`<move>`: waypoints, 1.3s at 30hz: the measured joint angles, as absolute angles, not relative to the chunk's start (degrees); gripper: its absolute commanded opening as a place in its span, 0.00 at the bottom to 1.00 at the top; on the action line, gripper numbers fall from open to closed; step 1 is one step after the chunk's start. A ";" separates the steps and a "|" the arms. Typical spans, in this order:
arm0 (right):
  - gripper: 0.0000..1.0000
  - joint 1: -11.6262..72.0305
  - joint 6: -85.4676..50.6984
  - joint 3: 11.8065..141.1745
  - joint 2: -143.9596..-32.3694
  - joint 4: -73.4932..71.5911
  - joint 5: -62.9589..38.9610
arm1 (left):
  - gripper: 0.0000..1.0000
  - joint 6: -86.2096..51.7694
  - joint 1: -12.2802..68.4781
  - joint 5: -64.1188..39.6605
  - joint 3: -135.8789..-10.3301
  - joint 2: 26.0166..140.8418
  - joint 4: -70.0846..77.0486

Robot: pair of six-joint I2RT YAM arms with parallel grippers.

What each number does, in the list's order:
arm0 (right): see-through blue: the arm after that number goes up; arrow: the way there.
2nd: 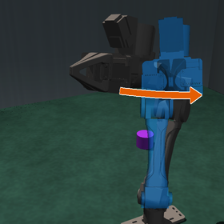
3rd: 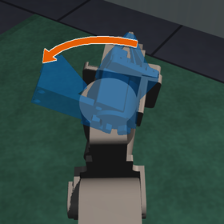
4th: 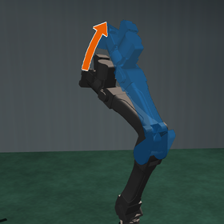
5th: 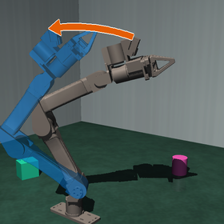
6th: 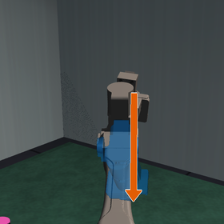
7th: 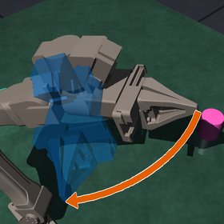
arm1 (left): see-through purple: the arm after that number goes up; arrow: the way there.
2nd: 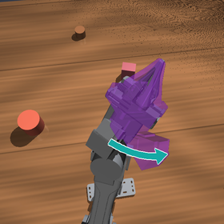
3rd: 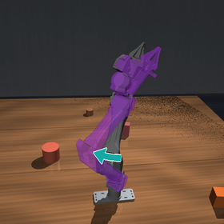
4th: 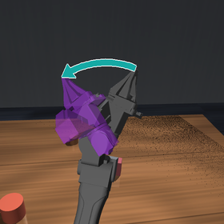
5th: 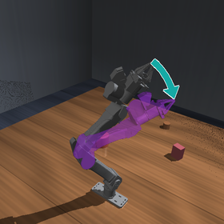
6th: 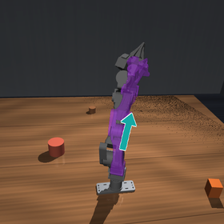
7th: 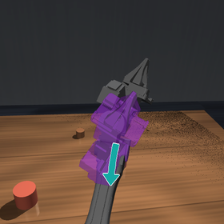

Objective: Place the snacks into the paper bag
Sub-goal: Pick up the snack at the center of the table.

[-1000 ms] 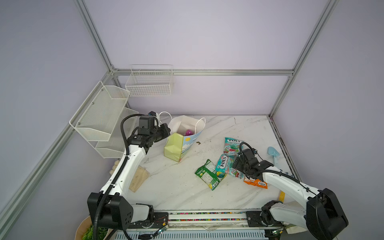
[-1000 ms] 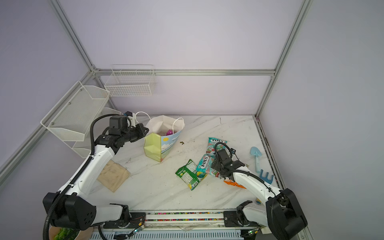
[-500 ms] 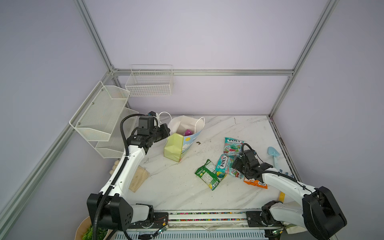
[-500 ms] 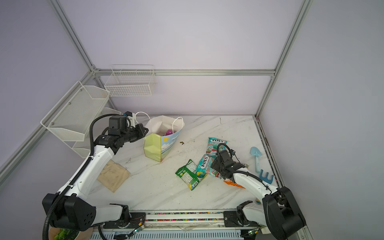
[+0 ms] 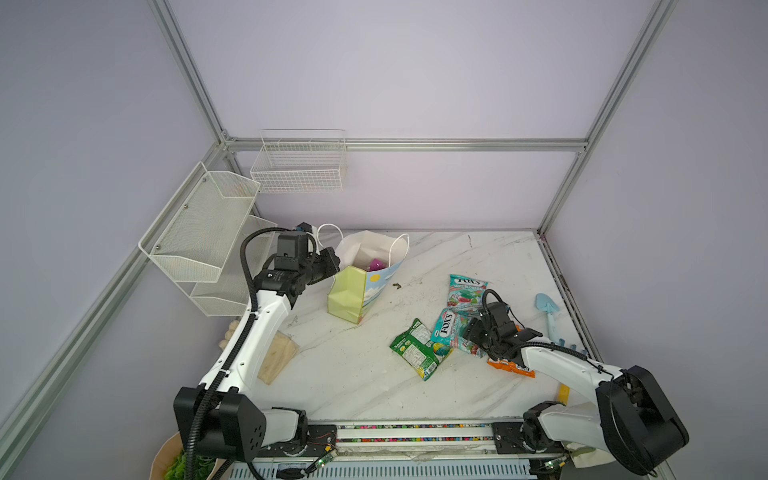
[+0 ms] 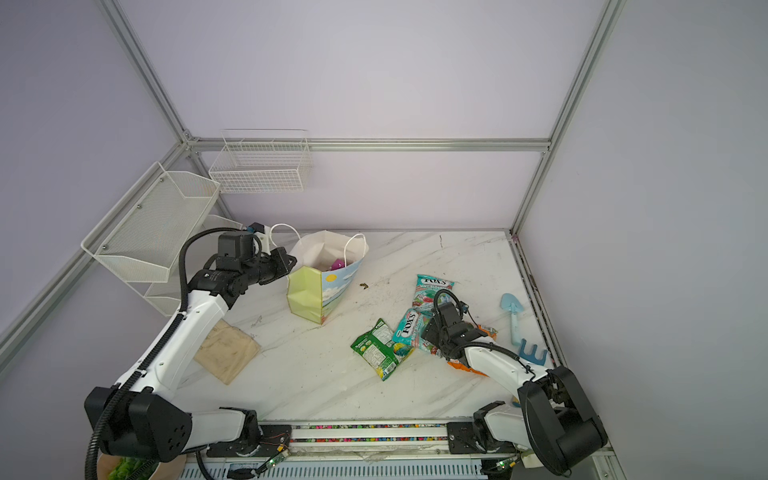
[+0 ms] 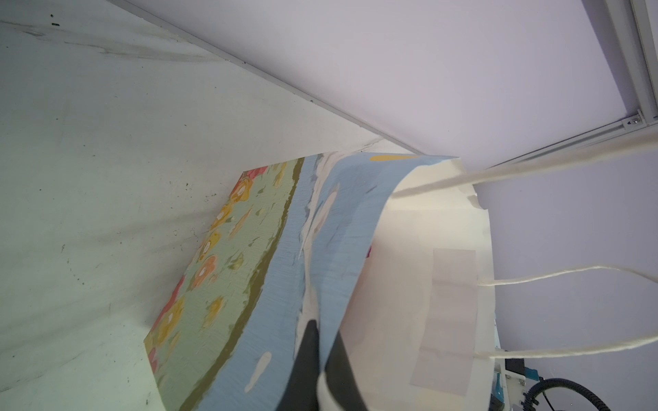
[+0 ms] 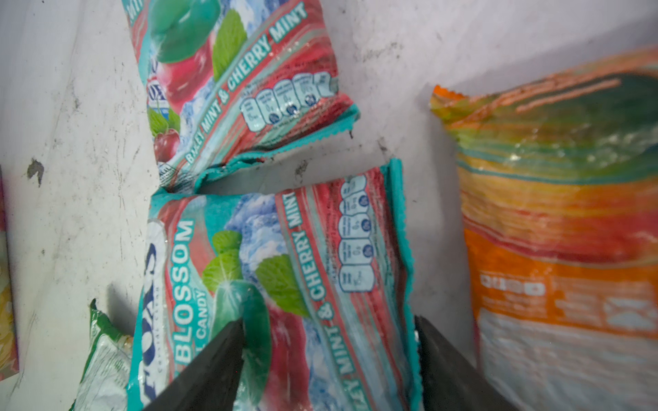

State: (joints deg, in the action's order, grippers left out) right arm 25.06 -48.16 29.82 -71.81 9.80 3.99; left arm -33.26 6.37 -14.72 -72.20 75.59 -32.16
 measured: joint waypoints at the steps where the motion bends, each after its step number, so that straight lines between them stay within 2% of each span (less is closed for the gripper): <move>1: 0.70 25.04 -48.21 29.71 -71.83 9.58 3.99 | 0.00 -33.26 6.37 -14.72 -72.20 75.59 -32.18; 15: 0.46 24.71 -48.75 28.99 -71.72 7.70 3.60 | 0.00 -33.17 5.76 -14.68 -71.66 75.59 -32.14; 18: 0.43 24.67 -48.90 28.99 -71.26 7.79 3.64 | 0.00 -33.17 5.65 -14.68 -71.64 75.59 -32.14; 24: 0.23 24.62 -49.08 28.99 -70.17 8.43 3.66 | 0.00 -33.17 5.63 -14.70 -71.64 75.59 -32.14; 27: 0.20 24.62 -49.23 28.99 -69.54 8.45 3.70 | 0.00 -33.17 5.63 -14.72 -71.64 75.59 -32.14; 34: 0.02 24.62 -49.12 29.02 -69.10 8.60 3.64 | 0.00 -33.17 5.63 -14.74 -71.64 75.59 -32.14; 39: 0.00 24.62 -48.82 29.04 -68.05 8.88 3.53 | 0.00 -33.19 5.63 -14.76 -71.64 75.59 -32.14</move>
State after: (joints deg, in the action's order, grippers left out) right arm 24.62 -48.82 29.04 -68.05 8.88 3.53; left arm -33.19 5.63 -14.76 -71.64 75.59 -32.14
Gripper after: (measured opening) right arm 0.051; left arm 0.047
